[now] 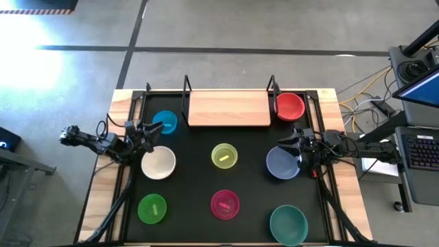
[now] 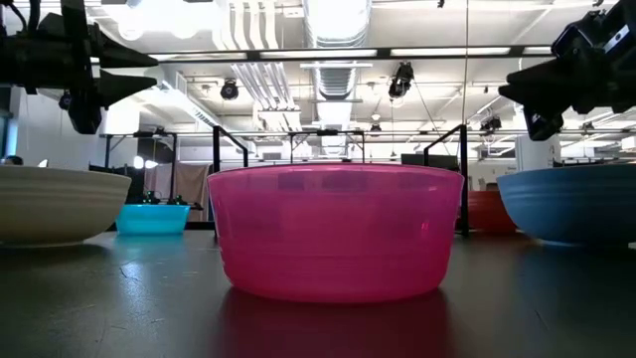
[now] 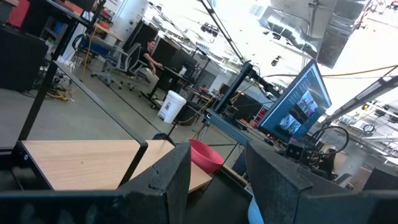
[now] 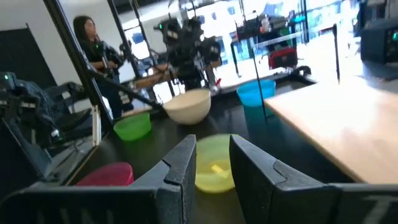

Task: Place and stack bowls onto a shelf
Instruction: Put the orange bowl on the shelf

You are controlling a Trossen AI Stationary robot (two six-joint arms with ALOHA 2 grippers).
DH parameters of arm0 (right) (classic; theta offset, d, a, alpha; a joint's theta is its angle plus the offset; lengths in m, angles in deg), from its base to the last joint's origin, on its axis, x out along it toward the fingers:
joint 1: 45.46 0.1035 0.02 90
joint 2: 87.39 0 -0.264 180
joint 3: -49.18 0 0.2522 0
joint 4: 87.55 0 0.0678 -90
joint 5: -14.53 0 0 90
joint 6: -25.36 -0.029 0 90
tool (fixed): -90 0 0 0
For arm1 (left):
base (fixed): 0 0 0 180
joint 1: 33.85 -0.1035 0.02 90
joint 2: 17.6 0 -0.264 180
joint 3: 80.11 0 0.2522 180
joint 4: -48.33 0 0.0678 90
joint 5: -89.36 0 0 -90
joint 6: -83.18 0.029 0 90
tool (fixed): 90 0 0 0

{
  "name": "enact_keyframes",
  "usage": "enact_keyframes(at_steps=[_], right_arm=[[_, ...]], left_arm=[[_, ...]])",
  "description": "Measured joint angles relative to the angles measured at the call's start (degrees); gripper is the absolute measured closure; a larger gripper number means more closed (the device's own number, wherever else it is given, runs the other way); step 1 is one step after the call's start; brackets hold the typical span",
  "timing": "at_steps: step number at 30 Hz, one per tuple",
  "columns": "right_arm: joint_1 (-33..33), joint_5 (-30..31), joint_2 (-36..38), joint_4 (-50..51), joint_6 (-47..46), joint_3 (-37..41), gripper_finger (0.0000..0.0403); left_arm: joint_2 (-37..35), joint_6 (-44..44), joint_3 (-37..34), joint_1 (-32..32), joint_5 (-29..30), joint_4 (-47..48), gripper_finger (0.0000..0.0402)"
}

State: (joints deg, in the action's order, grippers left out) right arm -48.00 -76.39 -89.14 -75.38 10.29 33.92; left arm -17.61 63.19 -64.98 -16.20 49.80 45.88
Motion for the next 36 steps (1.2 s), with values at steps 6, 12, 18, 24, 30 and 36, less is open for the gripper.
enact_keyframes(at_steps=[6, 12, 18, 24, 30, 36], right_arm=[[0.0, 1.0, 0.0, -2.6, 0.7, 0.0, 0.0316], [0.0, 5.7, -0.3, -6.7, -0.1, 0.0, 0.0316], [0.0, 15.8, -2.2, -4.6, -0.6, 0.0, 0.0316], [-1.0, 19.0, -5.5, -7.3, -1.5, 0.0, 0.0316], [-2.0, 19.0, -9.6, -4.3, -0.1, -6.2, 0.0316], [-3.4, 20.8, -16.1, 18.7, -6.7, -18.8, 0.0316]], left_arm=[[0.0, 0.0, 0.0, 0.0, 0.0, 0.0, 0.0265], [0.0, 0.0, 0.0, 0.0, 0.0, 0.0, 0.0265], [0.0, 0.0, 0.0, 0.0, 0.0, 0.0, 0.0265], [0.0, 0.0, 0.0, 0.0, 0.0, 0.0, 0.0265], [0.0, 0.0, 0.0, 0.0, 0.0, 0.0, 0.0265], [0.0, 0.0, 0.0, 0.0, 0.0, 0.0, 0.0265]])
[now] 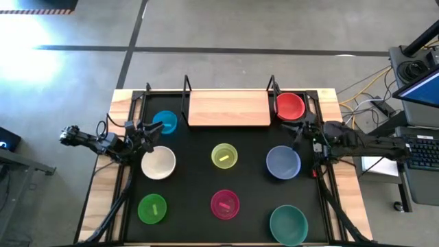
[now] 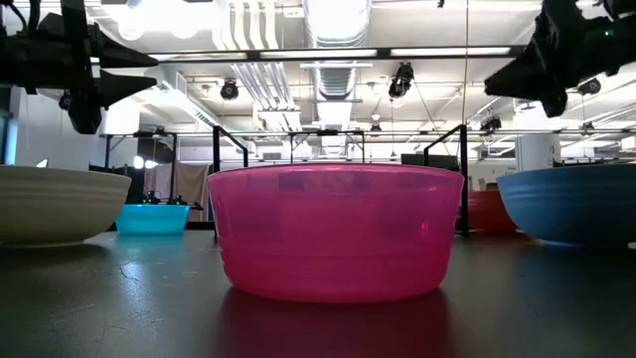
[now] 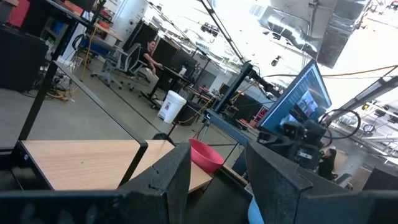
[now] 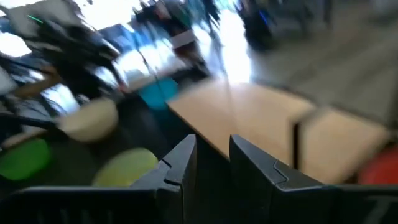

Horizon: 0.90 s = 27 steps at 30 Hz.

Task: Place and stack bowls onto a shelf
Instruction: Put the orange bowl on the shelf

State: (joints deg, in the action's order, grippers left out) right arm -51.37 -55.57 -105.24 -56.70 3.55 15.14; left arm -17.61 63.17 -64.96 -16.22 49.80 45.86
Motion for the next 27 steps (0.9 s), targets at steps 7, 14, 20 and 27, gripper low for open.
enact_keyframes(at_steps=[7, 14, 20, 27], right_arm=[[-2.6, 6.2, -9.8, 25.8, -12.0, -11.1, 0.0316], [-5.5, 4.3, -16.8, 33.9, -12.4, -18.2, 0.0312], [-9.2, -3.1, -22.4, 39.5, -11.3, -22.8, 0.0271], [-14.0, -5.2, -29.3, 41.1, -9.8, -24.5, 0.0222]], left_arm=[[0.0, 0.0, 0.0, 0.0, 0.0, 0.0, 0.0265], [0.0, 0.0, 0.0, 0.0, 0.0, 0.0, 0.0265], [0.0, 0.0, 0.0, 0.0, 0.0, 0.0, 0.0265], [0.0, 0.0, 0.0, 0.0, 0.0, 0.0, 0.0265]])
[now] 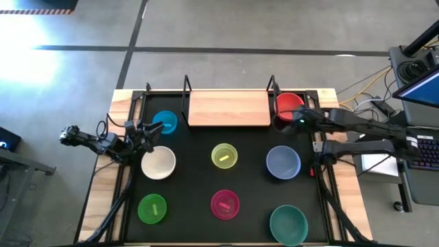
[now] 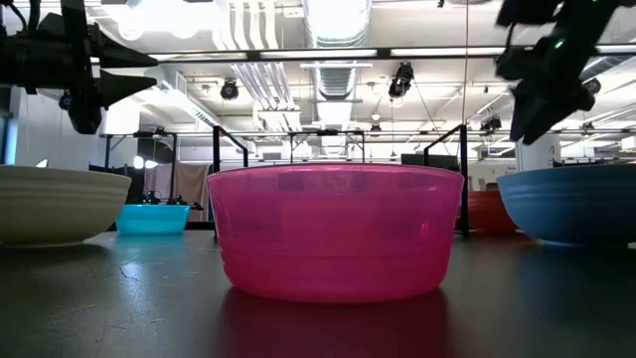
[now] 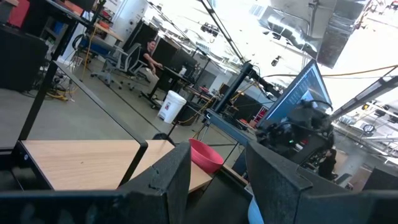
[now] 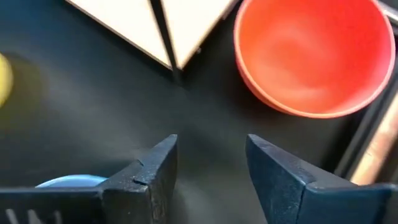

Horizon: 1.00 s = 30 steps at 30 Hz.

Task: Place and stack bowls onto a shelf
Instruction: Put the orange bowl on the shelf

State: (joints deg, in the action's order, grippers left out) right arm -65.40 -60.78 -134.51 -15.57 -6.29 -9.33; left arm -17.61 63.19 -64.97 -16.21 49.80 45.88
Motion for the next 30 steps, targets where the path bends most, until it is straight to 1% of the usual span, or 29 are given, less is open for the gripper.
enact_keyframes(at_steps=[4, 9, 15, 17, 19, 21, 30], right_arm=[[-3.7, 0.1, -4.7, 0.3, 3.6, -0.4, 0.0219], [-8.2, 0.1, -10.2, 0.0, 12.1, -1.5, 0.0225], [-13.7, 0.3, -14.4, -0.2, 21.0, -3.4, 0.0232], [-15.5, -0.2, -15.3, -0.5, 22.8, -3.9, 0.0231], [-17.1, -2.4, -16.5, -0.6, 25.4, -4.0, 0.0232], [-18.4, -4.2, -17.9, -0.9, 27.1, -4.0, 0.0234], [-21.6, -3.7, -24.6, -7.2, 31.4, -4.0, 0.0242]], left_arm=[[0.0, 0.0, 0.0, 0.0, 0.0, 0.0, 0.0265], [0.0, 0.0, 0.0, 0.0, 0.0, 0.0, 0.0265], [0.0, 0.0, 0.0, 0.0, 0.0, 0.0, 0.0265], [0.0, 0.0, 0.0, 0.0, 0.0, 0.0, 0.0265], [0.0, 0.0, 0.0, 0.0, 0.0, 0.0, 0.0265], [0.0, 0.0, 0.0, 0.0, 0.0, 0.0, 0.0265], [0.0, 0.0, 0.0, 0.0, 0.0, 0.0, 0.0265]])
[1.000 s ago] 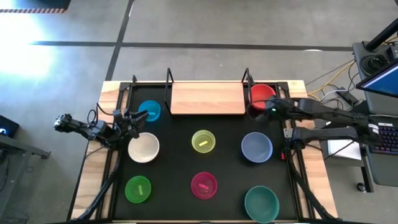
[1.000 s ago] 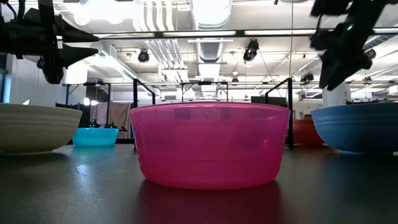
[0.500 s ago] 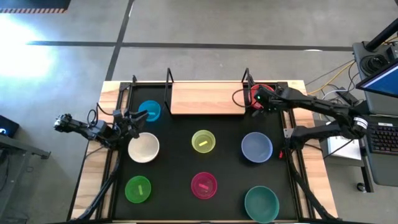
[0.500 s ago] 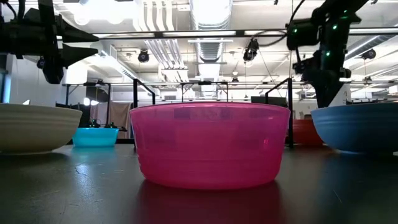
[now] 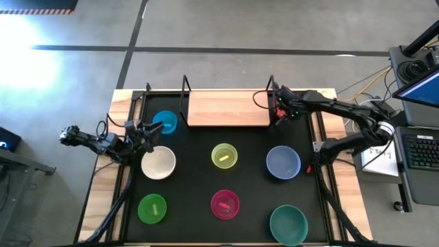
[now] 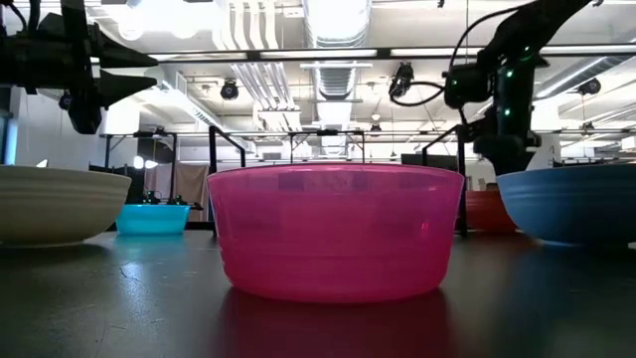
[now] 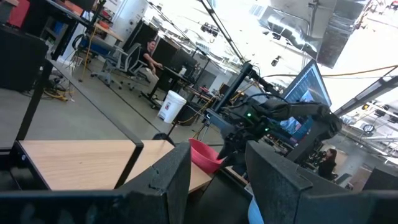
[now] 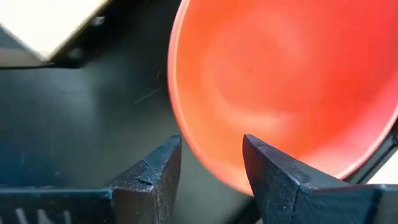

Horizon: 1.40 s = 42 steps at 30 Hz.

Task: Place and stack bowls onto a shelf
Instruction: Put the orange bowl on the shelf

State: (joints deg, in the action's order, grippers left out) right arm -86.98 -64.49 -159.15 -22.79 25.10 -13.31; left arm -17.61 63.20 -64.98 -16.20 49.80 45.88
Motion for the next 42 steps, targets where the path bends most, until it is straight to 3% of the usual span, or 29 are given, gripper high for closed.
enact_keyframes(at_steps=[13, 26, 35, 42], right_arm=[[-1.1, 0.0, -7.0, -4.1, 3.3, 0.0, 0.0272], [-1.1, -0.1, -4.4, -3.8, 3.3, 0.1, 0.0389], [-1.1, -0.7, -1.2, -1.1, 2.2, -0.3, 0.0394], [-1.1, -0.5, 3.6, 6.4, -2.4, -5.6, 0.0394]], left_arm=[[0.0, 0.0, 0.0, 0.0, 0.0, 0.0, 0.0265], [0.0, 0.0, 0.0, 0.0, 0.0, 0.0, 0.0265], [0.0, 0.0, 0.0, 0.0, 0.0, 0.0, 0.0265], [0.0, 0.0, 0.0, 0.0, 0.0, 0.0, 0.0265]])
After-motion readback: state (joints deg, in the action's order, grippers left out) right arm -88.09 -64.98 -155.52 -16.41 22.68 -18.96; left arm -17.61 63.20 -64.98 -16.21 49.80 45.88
